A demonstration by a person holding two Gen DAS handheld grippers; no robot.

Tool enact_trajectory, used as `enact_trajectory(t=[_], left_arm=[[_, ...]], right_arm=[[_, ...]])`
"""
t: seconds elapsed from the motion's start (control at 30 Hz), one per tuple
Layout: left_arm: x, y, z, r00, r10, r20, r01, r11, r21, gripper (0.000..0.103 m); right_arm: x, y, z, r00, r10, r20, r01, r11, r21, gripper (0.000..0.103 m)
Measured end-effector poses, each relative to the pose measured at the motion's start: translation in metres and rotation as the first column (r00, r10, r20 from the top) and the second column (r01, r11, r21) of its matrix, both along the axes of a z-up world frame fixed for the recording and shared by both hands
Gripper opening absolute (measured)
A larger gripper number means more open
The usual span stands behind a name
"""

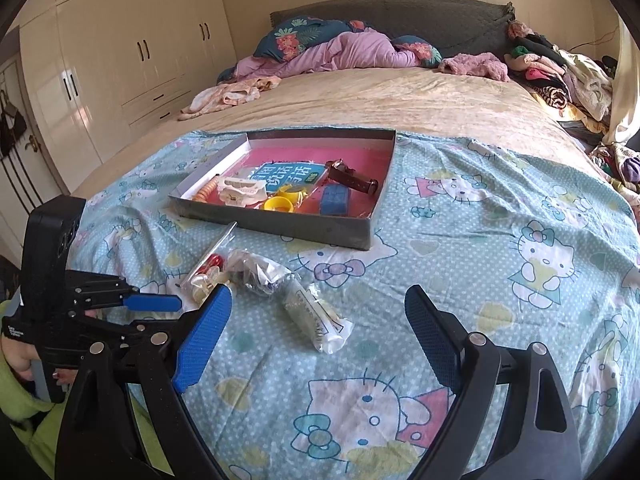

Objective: Organize jewelry
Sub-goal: 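Move both tools back over the remaining items on the bed, then grasp the clear pearl hair clip with the left tool while the right tool grasps a clear bag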

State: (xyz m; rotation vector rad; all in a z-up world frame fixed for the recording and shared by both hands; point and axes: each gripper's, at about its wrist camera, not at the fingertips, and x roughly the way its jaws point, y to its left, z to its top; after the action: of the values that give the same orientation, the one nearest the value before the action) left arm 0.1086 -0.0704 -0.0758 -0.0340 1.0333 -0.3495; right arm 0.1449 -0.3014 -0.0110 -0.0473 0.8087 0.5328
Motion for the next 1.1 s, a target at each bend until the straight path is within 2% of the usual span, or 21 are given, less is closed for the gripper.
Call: enact_trajectory(t=[0.4, 0.47, 0.57, 0.73, 0.83, 0.93, 1.1], left_arm=[[0.034, 0.006, -0.007, 0.998, 0.057, 0.004, -0.057, 0.998, 0.001, 0.031], [0.037, 0.007, -0.008, 0.998, 0.063, -0.001, -0.063, 0.998, -0.008, 0.034], [0.040, 0.007, -0.009, 0.998, 0.061, 0.000, -0.061, 0.998, -0.002, 0.039], [0.044, 0.007, -0.011, 0.999, 0.049, 0.003, -0.049, 0.999, -0.004, 0.040], [0.046, 0.006, -0.011, 0.999, 0.035, 0.001, -0.035, 0.999, -0.004, 0.037], [0.045, 0.006, -0.011, 1.000, 0.013, 0.005, -0.013, 1.000, -0.017, 0.026], [0.041, 0.006, -0.009, 0.999, 0.004, 0.036, -0.005, 1.000, 0.027, 0.025]], right_arm=[[0.016, 0.008, -0.038, 0.996, 0.032, -0.080, -0.036, 0.998, -0.053, 0.087], [0.021, 0.014, -0.045, 0.995, 0.045, -0.091, -0.052, 0.996, -0.073, 0.084], [0.028, 0.021, -0.056, 0.992, 0.060, -0.107, -0.071, 0.993, -0.098, 0.077], [0.037, 0.031, -0.067, 0.990, 0.077, -0.115, -0.091, 0.989, -0.121, 0.063], [0.036, 0.039, -0.070, 0.989, 0.105, -0.100, -0.118, 0.983, -0.141, 0.052], [0.033, 0.043, -0.072, 0.987, 0.135, -0.085, -0.147, 0.977, -0.154, 0.037], [0.033, 0.033, -0.067, 0.992, 0.103, -0.077, -0.113, 0.983, -0.142, 0.024]])
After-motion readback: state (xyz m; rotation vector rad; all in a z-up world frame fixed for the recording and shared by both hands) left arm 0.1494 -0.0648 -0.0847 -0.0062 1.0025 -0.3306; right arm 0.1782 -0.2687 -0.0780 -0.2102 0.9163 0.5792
